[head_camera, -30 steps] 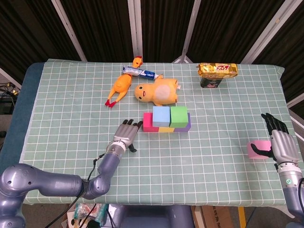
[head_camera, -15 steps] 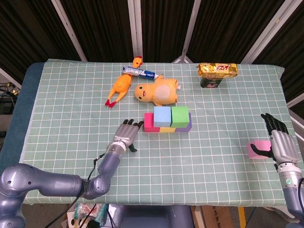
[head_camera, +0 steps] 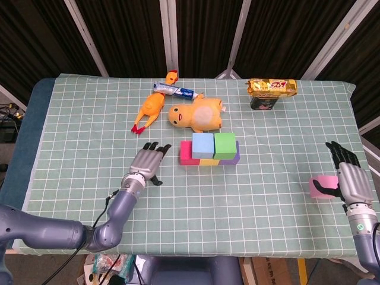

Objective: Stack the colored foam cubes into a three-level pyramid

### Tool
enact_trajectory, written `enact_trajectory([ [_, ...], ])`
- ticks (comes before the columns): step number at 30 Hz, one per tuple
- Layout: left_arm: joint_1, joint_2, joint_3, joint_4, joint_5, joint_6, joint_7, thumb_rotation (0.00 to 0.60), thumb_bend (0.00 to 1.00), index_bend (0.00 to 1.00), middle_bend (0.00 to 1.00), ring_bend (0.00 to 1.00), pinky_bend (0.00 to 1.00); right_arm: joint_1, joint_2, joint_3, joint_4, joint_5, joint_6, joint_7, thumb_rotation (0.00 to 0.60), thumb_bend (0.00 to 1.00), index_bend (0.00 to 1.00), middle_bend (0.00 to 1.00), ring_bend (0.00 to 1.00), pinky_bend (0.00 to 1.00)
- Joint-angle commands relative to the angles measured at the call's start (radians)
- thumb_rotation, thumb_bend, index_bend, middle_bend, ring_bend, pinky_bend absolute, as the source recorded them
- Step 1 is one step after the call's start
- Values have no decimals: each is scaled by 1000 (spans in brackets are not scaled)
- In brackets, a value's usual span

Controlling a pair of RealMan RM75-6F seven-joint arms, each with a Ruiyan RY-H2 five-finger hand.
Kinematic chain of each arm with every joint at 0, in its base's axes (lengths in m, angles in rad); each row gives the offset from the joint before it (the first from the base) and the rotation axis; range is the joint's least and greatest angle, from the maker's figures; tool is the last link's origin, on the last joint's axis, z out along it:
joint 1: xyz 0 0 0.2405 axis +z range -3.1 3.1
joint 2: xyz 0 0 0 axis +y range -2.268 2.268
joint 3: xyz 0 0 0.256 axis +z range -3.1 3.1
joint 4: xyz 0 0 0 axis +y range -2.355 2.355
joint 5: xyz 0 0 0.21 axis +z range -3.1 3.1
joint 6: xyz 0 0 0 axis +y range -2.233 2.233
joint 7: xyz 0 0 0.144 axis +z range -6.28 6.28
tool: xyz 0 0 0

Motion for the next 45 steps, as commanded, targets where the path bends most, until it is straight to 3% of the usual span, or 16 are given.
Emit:
enact_trajectory([
  [1, 46, 64, 3, -70, 62, 32, -50, 600, 160, 4, 157, 18, 42, 0, -2, -2, -3, -1, 3, -6, 600, 299, 0, 0, 0, 0],
  [12, 38, 82, -8, -76, 52, -4, -64, 600, 160, 4, 157, 18, 43, 0, -4, -3, -15, -4, 13, -22, 600, 298, 0, 0, 0, 0],
  [24, -26, -26, -27, 6, 13, -17, -39, 600, 160, 4, 156, 18, 43, 0, 1, 1, -13, 0, 8, -9, 600, 298, 0, 0, 0, 0],
  [45, -66, -107, -49, 73, -2, -16, -26, 600, 160, 4, 156, 18, 43, 1, 0, 1, -10, 1, 2, 0, 600, 298, 0, 0, 0, 0],
])
